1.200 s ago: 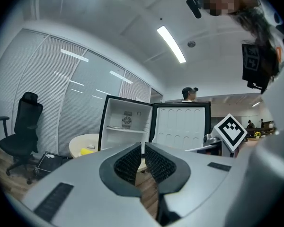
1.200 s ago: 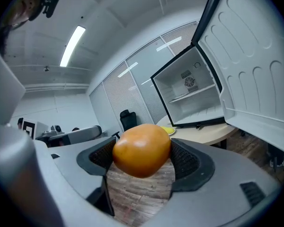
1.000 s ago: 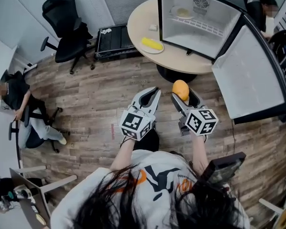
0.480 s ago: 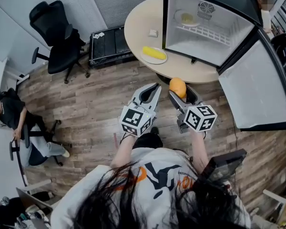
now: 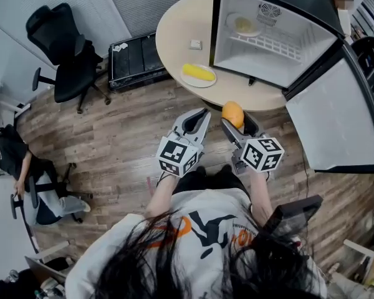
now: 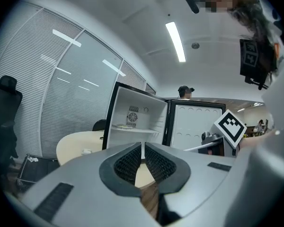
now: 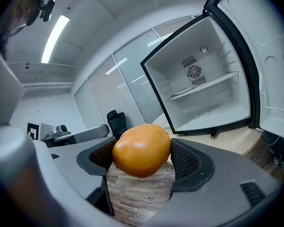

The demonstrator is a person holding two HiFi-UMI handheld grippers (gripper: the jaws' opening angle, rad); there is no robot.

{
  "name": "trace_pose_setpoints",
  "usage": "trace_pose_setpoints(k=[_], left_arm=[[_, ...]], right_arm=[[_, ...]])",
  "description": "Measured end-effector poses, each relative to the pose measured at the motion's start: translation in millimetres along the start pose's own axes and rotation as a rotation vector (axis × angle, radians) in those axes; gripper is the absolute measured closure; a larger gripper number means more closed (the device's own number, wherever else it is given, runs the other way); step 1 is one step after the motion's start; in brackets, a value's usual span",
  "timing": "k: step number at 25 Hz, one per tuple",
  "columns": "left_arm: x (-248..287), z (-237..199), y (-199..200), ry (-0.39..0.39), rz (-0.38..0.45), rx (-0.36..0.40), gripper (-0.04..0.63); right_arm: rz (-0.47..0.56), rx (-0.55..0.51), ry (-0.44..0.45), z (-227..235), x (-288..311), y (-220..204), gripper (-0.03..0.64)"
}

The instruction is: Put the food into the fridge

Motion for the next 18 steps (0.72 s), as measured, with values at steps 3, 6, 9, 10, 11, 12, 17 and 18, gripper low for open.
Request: trace_pose_setpoints(k=[3, 6, 9, 10, 11, 12, 17, 18], left_arm=[[7.5, -1.8, 1.6, -0.021, -0.009, 0.000, 0.580], [20.5, -2.5, 1.0, -0.034, -0.015, 0.003, 0.580], [38.1, -7.3, -0.5, -0.037, -0.020, 0.009, 0.580], [44.5, -9.3, -0.8, -0.039, -0.024, 0.014, 0.580], [50.7, -10.9, -0.8, -0.042, -0.030, 0.020, 0.580], [56.3, -12.3, -0.5, -0.046, -0.035, 0.027, 0.580], [84.7, -25.5, 4.6, -0.048, -0.049, 0.050, 0.580], [91.6, -29.1, 4.6, -0.048, -0.052, 0.047, 0.580]], right_arm=[[0.004, 0.013, -0.021, 6.3, 1.3, 2.4, 0.245], [0.009, 0.021, -0.037, 18.8, 2.8, 6.5, 0.245], [0.016, 0.029, -0.046, 37.2, 11.3, 12.6, 0.245], [0.017, 0.032, -0.049, 44.4, 15.8, 15.5, 0.245], [0.017, 0.034, -0.053, 51.3, 20.1, 18.7, 0.245], [0.017, 0.036, -0.056, 57.7, 24.2, 22.3, 0.245], [0.023, 0.045, -0.062, 87.1, 49.0, 48.1, 0.245], [0.023, 0.045, -0.065, 93.6, 54.5, 52.8, 0.245]])
Point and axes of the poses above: the fingertips, and each gripper's own axes: x forward along the fingers, z to its right, y out of its top, the point moved 6 cm from there along -x, backward along the fingers
